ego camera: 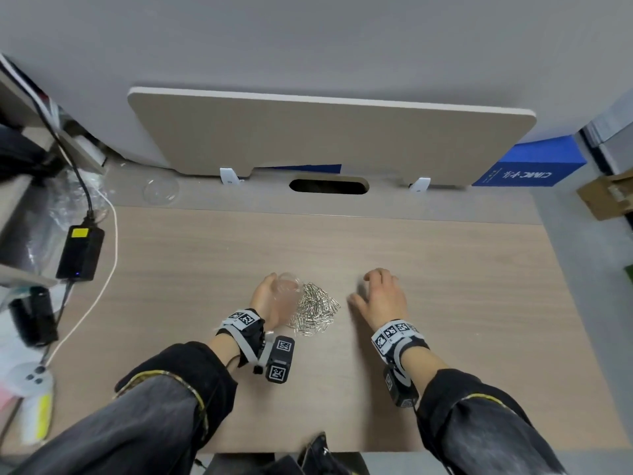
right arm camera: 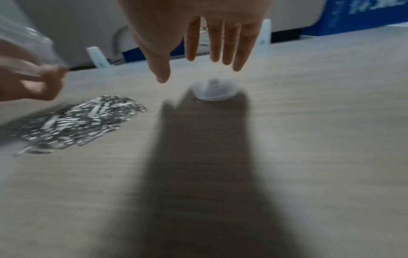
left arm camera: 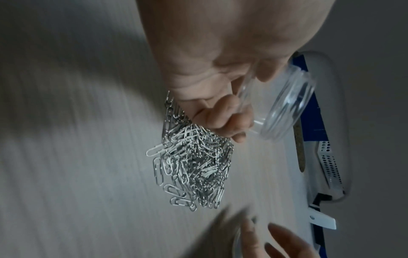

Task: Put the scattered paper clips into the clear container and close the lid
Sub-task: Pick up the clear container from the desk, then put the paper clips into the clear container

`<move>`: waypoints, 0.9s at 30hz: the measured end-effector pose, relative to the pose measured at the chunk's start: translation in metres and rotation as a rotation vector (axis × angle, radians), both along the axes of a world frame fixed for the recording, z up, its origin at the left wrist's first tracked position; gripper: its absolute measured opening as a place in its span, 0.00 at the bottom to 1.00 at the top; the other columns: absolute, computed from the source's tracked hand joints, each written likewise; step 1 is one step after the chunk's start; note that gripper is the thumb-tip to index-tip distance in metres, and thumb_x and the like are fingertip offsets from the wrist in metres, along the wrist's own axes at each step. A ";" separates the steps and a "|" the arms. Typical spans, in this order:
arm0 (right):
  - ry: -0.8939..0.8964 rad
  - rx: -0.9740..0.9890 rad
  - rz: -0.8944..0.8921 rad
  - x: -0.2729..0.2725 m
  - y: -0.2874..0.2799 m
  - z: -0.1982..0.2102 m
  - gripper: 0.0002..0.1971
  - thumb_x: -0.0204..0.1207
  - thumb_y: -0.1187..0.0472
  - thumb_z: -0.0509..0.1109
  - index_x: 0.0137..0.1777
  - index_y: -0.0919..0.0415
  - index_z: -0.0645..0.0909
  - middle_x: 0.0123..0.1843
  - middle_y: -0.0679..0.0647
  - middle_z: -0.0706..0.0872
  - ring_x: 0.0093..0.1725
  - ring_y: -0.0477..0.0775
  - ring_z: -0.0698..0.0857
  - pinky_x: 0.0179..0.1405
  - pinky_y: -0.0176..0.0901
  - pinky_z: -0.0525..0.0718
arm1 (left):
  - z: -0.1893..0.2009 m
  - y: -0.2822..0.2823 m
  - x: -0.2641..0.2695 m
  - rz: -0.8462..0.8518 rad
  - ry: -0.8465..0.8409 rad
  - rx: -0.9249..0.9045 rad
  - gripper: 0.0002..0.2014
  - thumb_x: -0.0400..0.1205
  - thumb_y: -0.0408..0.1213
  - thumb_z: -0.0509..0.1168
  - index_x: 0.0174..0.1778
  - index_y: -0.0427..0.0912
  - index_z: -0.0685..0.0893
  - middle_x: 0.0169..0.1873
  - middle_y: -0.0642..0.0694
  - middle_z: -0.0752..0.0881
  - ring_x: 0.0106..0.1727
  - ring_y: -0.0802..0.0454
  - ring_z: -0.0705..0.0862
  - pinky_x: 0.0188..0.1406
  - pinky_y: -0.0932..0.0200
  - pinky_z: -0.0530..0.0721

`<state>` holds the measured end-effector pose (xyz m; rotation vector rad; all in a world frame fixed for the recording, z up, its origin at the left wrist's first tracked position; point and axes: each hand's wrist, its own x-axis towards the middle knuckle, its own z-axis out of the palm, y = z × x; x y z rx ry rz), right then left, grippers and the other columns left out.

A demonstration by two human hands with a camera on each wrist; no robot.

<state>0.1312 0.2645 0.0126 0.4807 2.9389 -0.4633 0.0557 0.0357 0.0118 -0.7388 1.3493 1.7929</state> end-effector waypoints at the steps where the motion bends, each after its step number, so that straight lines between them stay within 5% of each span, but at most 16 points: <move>1: -0.010 -0.013 0.082 -0.003 -0.010 0.004 0.24 0.72 0.44 0.72 0.61 0.58 0.76 0.63 0.57 0.78 0.59 0.61 0.78 0.51 0.52 0.81 | 0.000 -0.003 -0.001 0.016 -0.003 -0.002 0.25 0.90 0.52 0.45 0.47 0.37 0.80 0.35 0.37 0.81 0.15 0.53 0.74 0.14 0.69 0.63; 4: -0.156 -0.057 0.289 -0.014 -0.048 0.013 0.30 0.71 0.38 0.70 0.68 0.51 0.69 0.64 0.55 0.73 0.58 0.60 0.81 0.47 0.50 0.82 | 0.002 -0.009 -0.002 0.047 -0.023 0.006 0.27 0.90 0.55 0.45 0.46 0.37 0.80 0.35 0.37 0.81 0.14 0.52 0.74 0.12 0.71 0.63; 9: -0.304 -0.078 0.266 -0.024 -0.092 0.005 0.45 0.59 0.32 0.75 0.74 0.44 0.61 0.66 0.56 0.67 0.58 0.63 0.79 0.53 0.55 0.84 | 0.002 -0.024 0.002 0.040 -0.041 -0.011 0.28 0.89 0.57 0.45 0.46 0.39 0.81 0.34 0.36 0.82 0.13 0.51 0.74 0.13 0.70 0.64; 17: -0.218 -0.130 0.203 -0.027 -0.099 -0.007 0.20 0.74 0.51 0.73 0.62 0.55 0.72 0.60 0.56 0.71 0.51 0.60 0.81 0.46 0.50 0.84 | -0.003 -0.048 0.015 -0.040 -0.121 0.117 0.26 0.88 0.60 0.45 0.52 0.45 0.83 0.49 0.34 0.89 0.29 0.44 0.84 0.27 0.62 0.77; 27: -0.157 -0.310 0.069 -0.039 -0.083 0.000 0.06 0.72 0.62 0.75 0.48 0.59 0.84 0.51 0.55 0.86 0.53 0.56 0.84 0.53 0.44 0.79 | 0.004 -0.050 0.018 -0.118 -0.065 0.166 0.23 0.80 0.62 0.63 0.60 0.46 0.81 0.53 0.40 0.89 0.39 0.44 0.90 0.40 0.55 0.86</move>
